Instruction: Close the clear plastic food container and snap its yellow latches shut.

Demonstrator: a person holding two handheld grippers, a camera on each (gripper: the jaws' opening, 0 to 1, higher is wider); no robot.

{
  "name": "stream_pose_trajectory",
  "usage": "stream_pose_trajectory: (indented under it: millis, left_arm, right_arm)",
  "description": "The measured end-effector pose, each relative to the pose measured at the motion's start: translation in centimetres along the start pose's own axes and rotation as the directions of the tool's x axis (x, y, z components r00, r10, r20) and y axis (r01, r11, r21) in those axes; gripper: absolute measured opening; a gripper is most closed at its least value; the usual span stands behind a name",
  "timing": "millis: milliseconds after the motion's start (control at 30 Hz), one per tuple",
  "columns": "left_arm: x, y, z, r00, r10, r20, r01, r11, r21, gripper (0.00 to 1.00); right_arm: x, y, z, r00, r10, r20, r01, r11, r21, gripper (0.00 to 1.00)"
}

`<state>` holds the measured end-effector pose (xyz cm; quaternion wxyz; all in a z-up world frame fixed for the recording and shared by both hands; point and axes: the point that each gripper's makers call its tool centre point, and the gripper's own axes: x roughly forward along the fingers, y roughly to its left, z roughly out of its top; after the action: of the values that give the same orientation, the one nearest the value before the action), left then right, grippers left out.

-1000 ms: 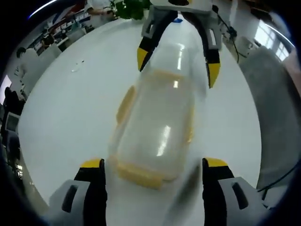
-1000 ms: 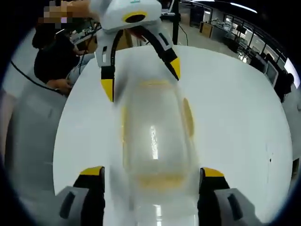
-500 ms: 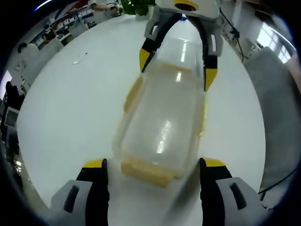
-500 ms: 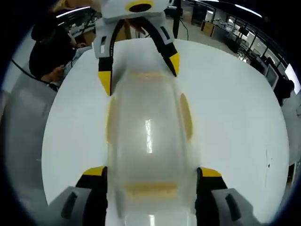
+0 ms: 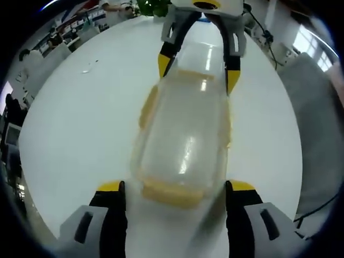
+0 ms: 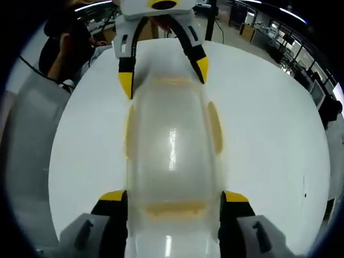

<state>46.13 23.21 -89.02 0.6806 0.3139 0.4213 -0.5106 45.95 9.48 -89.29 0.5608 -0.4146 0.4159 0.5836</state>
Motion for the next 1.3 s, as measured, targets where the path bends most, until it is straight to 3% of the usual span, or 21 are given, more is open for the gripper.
stream_pose_trajectory:
  millis: [133, 267, 400, 467, 500, 533, 567, 1033, 1100, 1167, 1233, 1300]
  left_arm:
    - [-0.1, 0.0, 0.0, 1.0, -0.003, -0.009, 0.003, 1.0, 0.005, 0.71]
    - [-0.3, -0.5, 0.0, 0.999, -0.028, -0.041, 0.03, 0.998, 0.063, 0.56]
    - [-0.3, -0.2, -0.1, 0.997, -0.034, -0.071, 0.041, 0.994, 0.099, 0.54]
    - [-0.6, -0.4, -0.5, 0.992, -0.056, -0.117, 0.077, 0.981, 0.176, 0.48]
    - [-0.7, -0.5, -0.6, 0.988, -0.064, -0.138, 0.092, 0.973, 0.212, 0.38]
    - [-1.5, -0.7, -1.4, 0.981, -0.05, -0.19, 0.085, 0.98, 0.179, 0.38]
    - [-1.0, -0.7, -0.3, 0.989, -0.052, -0.138, 0.081, 0.973, 0.217, 0.38]
    - [-1.1, -0.2, -0.9, 0.984, -0.058, -0.169, 0.095, 0.971, 0.221, 0.37]
    - [-1.2, 0.1, -1.3, 0.98, -0.054, -0.192, 0.099, 0.968, 0.23, 0.37]
    - [-1.3, 0.4, -1.7, 0.976, -0.053, -0.21, 0.104, 0.965, 0.24, 0.37]
    - [-1.3, 0.6, -1.9, 0.975, -0.05, -0.217, 0.101, 0.967, 0.234, 0.37]
    - [-1.3, 0.5, -1.8, 0.975, -0.054, -0.214, 0.106, 0.965, 0.24, 0.37]
  right_arm:
    - [-0.1, 0.0, -0.1, 1.0, 0.006, 0.001, -0.006, 1.0, 0.009, 0.68]
    - [0.0, -0.1, 0.1, 1.0, -0.003, 0.0, 0.003, 0.999, 0.033, 0.67]
    - [0.0, -0.1, 0.0, 1.0, -0.006, -0.008, 0.006, 1.0, 0.02, 0.67]
    - [0.0, 0.0, -0.2, 1.0, 0.001, -0.01, -0.001, 1.0, -0.011, 0.68]
    - [-0.1, 0.1, -0.5, 1.0, 0.007, -0.023, -0.008, 0.999, -0.044, 0.68]
    - [0.0, 0.2, -0.4, 1.0, 0.009, -0.015, -0.01, 0.998, -0.065, 0.68]
    - [-0.1, 0.1, -0.4, 1.0, 0.006, -0.007, -0.006, 1.0, -0.028, 0.68]
    - [0.0, -0.1, -0.1, 1.0, -0.003, -0.007, 0.003, 1.0, 0.005, 0.65]
    - [-0.1, 0.0, -0.2, 1.0, 0.0, -0.005, 0.0, 1.0, -0.004, 0.6]
    - [-0.4, -0.2, -0.5, 1.0, -0.005, -0.01, 0.005, 0.999, -0.039, 0.49]
    - [-0.5, -0.3, -0.5, 1.0, -0.003, 0.016, 0.003, 1.0, 0.009, 0.37]
    - [-0.4, 0.0, -0.5, 1.0, 0.002, 0.015, -0.002, 1.0, 0.008, 0.37]
